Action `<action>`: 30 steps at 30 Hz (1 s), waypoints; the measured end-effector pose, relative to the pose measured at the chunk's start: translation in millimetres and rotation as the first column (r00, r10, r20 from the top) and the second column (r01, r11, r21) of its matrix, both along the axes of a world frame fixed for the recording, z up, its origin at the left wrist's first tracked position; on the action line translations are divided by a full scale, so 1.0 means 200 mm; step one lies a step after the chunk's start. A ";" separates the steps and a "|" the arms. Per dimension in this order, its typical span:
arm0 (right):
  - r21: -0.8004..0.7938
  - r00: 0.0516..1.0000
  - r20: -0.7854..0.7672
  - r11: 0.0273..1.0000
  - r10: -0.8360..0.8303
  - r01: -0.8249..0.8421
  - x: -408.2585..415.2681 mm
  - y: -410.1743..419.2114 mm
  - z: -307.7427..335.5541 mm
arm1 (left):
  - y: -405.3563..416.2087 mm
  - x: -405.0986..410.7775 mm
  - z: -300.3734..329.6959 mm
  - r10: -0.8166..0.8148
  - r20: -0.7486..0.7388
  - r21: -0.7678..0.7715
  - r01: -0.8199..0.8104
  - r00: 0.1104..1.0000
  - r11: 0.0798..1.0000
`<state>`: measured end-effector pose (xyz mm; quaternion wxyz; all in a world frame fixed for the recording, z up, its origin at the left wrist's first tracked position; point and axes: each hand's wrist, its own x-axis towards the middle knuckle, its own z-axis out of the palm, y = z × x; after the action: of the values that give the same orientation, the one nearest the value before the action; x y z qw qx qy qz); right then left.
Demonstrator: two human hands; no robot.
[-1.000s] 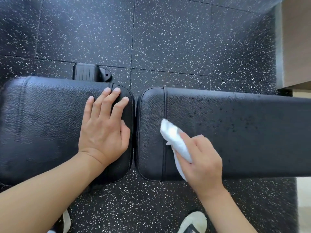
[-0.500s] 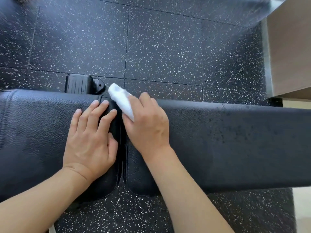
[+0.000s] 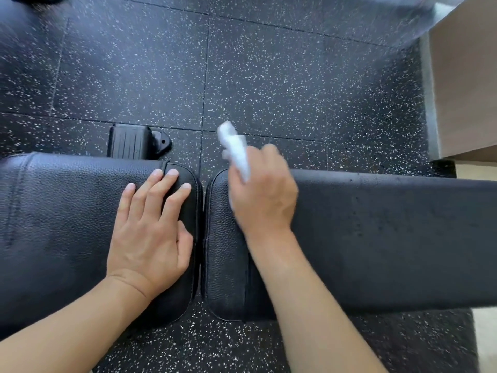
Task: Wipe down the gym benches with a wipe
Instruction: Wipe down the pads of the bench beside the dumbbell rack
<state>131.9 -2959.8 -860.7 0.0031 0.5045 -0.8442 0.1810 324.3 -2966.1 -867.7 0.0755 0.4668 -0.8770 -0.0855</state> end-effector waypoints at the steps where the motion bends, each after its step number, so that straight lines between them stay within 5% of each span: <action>1: -0.013 0.995 0.025 0.996 0.092 -0.092 0.10 -0.03 0.00 | 0.00 0.00 0.00 0.001 -0.001 0.006 -0.001 1.000 1.000; 7: -0.091 0.970 0.022 0.967 0.241 -0.239 0.10 0.12 -0.03 | 0.00 0.00 0.00 0.002 0.001 0.006 -0.002 1.000 1.000; 13: -0.061 0.986 -0.052 0.986 -0.160 0.156 -0.32 0.60 -0.07 | 0.00 0.00 0.00 0.002 0.011 -0.003 -0.002 1.000 1.000; 16: -0.038 0.969 -0.092 0.973 -0.229 0.227 -0.28 0.54 -0.09 | 0.00 0.01 0.00 0.001 0.007 0.004 -0.001 1.000 1.000; 22: -0.099 0.995 0.007 0.990 0.103 -0.102 0.12 0.09 -0.05 | 0.00 0.01 -0.01 0.007 -0.011 0.001 -0.007 1.000 1.000; 30: -0.131 0.984 0.065 0.979 0.164 -0.155 0.05 0.31 -0.03 | 0.00 0.00 0.01 0.007 0.005 0.003 -0.007 1.000 1.000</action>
<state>141.1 -2897.8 -866.7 -0.0115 0.5623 -0.7875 0.2521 324.5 -2965.1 -866.0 0.0729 0.4701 -0.8754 -0.0856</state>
